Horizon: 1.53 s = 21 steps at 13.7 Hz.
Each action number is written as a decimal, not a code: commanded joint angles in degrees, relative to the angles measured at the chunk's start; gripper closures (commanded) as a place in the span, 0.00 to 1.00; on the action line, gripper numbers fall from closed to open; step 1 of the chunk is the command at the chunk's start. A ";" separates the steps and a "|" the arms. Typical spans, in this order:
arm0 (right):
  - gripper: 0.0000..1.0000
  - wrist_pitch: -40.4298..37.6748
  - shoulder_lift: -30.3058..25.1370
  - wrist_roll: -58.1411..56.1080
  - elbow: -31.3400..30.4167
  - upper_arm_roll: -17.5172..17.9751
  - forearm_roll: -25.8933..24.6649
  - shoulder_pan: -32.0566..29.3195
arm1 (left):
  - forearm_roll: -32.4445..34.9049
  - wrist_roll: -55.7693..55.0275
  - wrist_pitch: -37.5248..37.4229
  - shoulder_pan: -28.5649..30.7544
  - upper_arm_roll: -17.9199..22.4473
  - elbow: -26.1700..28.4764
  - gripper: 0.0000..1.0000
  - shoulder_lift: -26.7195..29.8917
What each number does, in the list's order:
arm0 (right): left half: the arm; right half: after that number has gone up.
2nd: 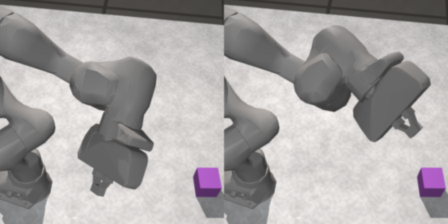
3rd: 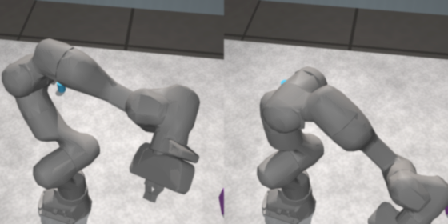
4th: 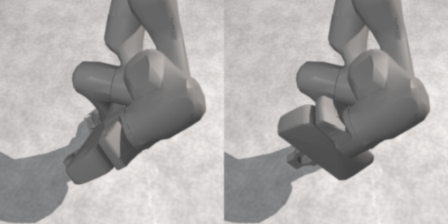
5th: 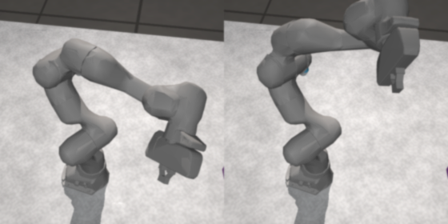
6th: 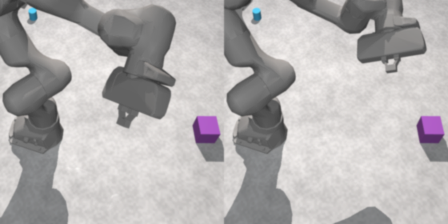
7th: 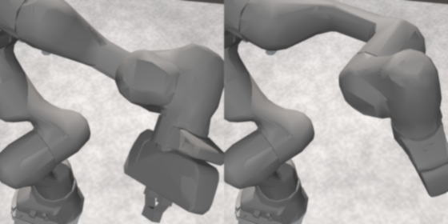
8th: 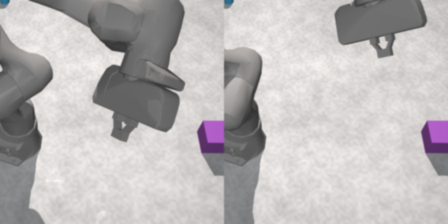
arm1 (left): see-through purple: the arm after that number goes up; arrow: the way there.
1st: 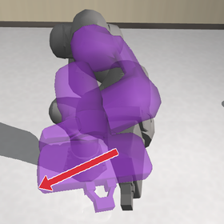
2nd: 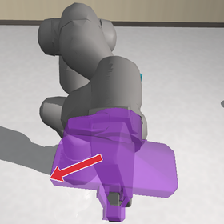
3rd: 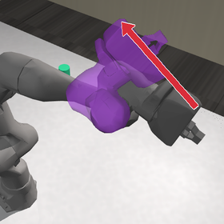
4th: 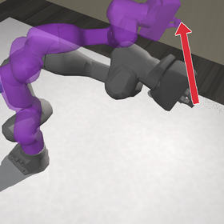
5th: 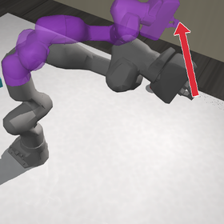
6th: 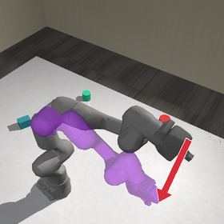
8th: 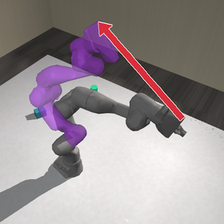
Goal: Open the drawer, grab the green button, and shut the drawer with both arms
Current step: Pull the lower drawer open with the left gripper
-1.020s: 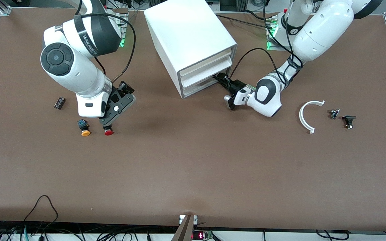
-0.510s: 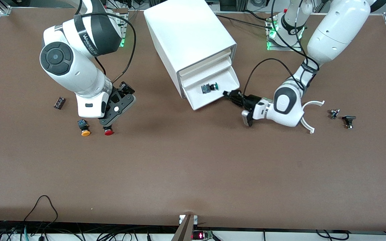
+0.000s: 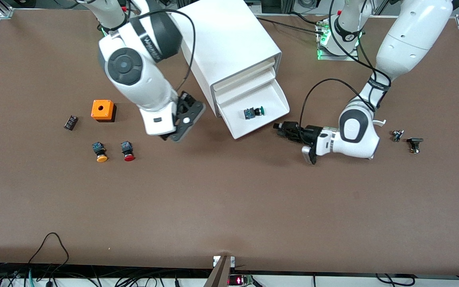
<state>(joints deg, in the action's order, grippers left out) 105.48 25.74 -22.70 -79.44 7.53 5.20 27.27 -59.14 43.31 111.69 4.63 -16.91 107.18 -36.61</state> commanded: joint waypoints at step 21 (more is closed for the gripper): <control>0.00 10.71 15.48 -3.41 7.20 4.16 -10.12 15.36 | 63.53 -37.07 -15.10 -1.74 13.22 -5.84 0.00 38.89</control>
<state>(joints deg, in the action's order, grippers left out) 115.71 39.26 -25.07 -74.25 11.99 -2.86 41.52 2.74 7.24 97.27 2.13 -3.60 101.74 2.39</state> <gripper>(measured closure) 0.000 0.000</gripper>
